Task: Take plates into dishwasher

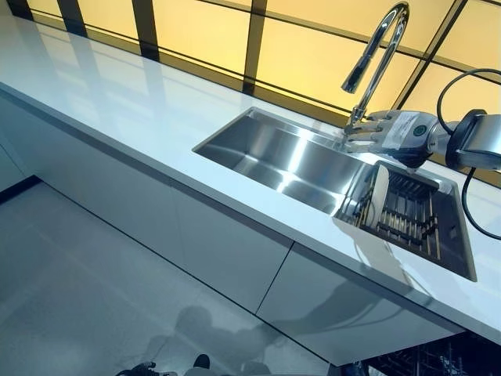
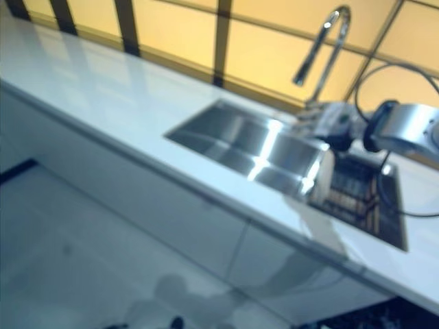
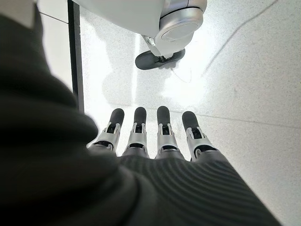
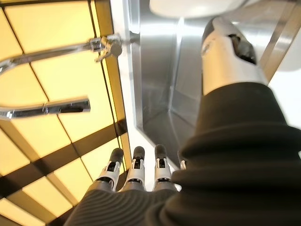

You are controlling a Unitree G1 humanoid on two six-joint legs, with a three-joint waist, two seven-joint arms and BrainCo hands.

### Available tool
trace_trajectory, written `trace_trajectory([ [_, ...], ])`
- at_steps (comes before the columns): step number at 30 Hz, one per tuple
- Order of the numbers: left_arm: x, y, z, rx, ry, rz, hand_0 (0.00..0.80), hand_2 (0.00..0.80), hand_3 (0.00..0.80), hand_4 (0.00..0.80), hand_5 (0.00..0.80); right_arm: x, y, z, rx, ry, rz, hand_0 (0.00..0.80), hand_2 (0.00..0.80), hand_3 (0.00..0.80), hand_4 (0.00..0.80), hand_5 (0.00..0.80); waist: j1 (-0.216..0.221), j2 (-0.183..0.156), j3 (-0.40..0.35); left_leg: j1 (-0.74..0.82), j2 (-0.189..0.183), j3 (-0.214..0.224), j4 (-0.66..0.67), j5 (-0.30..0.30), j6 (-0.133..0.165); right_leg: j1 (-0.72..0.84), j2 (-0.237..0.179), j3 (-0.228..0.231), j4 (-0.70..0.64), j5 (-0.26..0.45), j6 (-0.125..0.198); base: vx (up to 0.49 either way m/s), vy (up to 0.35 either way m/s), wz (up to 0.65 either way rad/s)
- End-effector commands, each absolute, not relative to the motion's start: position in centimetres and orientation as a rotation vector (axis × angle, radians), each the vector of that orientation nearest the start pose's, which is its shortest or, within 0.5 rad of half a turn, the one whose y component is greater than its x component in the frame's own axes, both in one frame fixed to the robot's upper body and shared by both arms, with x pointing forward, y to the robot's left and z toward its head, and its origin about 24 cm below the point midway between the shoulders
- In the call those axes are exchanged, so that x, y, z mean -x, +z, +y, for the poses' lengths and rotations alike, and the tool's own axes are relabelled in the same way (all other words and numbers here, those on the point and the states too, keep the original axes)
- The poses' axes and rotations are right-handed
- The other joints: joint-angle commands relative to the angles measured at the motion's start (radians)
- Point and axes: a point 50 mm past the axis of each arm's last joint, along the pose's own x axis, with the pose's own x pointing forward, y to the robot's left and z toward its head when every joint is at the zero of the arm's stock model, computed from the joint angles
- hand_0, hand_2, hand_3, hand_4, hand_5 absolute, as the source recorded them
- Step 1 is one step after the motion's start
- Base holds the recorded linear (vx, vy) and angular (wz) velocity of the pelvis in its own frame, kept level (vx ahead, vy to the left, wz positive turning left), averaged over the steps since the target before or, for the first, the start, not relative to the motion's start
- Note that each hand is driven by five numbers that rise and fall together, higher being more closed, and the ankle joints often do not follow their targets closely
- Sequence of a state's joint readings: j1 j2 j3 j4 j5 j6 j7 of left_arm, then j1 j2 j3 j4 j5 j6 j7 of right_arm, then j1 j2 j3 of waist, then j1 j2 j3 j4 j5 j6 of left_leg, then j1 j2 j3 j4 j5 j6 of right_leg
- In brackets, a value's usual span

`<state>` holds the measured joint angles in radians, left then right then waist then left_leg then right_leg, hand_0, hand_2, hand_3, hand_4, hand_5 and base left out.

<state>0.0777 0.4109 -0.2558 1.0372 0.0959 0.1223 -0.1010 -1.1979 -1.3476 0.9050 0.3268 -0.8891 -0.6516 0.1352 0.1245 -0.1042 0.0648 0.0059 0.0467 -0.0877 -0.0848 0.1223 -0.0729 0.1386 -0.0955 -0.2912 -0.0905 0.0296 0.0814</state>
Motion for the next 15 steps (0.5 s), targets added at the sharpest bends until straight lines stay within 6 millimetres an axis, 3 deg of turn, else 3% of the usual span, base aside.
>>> trace_trajectory([
  [1, -10.2, -13.6, 28.4, -0.599, -0.173, 1.248, 0.000, 0.000, 0.000, 0.000, 0.000, -32.5, 28.8, -25.6, 2.430, 0.460, -0.355, 0.000, 0.000, 0.000, 0.000, 0.000, 0.030, -0.014, 0.022, 0.031, -0.014, 0.063, -0.002, -0.052, 0.019, 0.015, 0.007, -0.002, 0.027, -0.013, 0.012, 0.005, -0.033, 0.00],
  [8, -10.9, -13.4, 28.1, -0.618, -0.209, 1.218, 0.000, 0.000, 0.000, 0.000, 0.000, -33.0, 27.1, -26.3, 2.400, 0.476, -0.292, 0.000, 0.000, 0.000, 0.000, 0.000, 0.042, -0.008, 0.039, 0.027, -0.010, 0.056, -0.002, -0.049, 0.017, 0.018, 0.010, -0.014, 0.025, -0.018, 0.008, 0.008, -0.022, 0.01],
  [15, -11.5, -12.9, 28.6, -0.647, -0.209, 1.194, 0.000, 0.000, 0.000, 0.000, 0.000, -33.1, 26.9, -27.0, 2.376, 0.445, -0.247, 0.000, 0.000, 0.000, 0.000, 0.000, 0.050, -0.008, 0.066, 0.016, 0.001, 0.052, -0.002, -0.043, 0.015, -0.001, 0.018, -0.016, 0.039, -0.022, 0.000, -0.009, -0.083, 0.03],
])
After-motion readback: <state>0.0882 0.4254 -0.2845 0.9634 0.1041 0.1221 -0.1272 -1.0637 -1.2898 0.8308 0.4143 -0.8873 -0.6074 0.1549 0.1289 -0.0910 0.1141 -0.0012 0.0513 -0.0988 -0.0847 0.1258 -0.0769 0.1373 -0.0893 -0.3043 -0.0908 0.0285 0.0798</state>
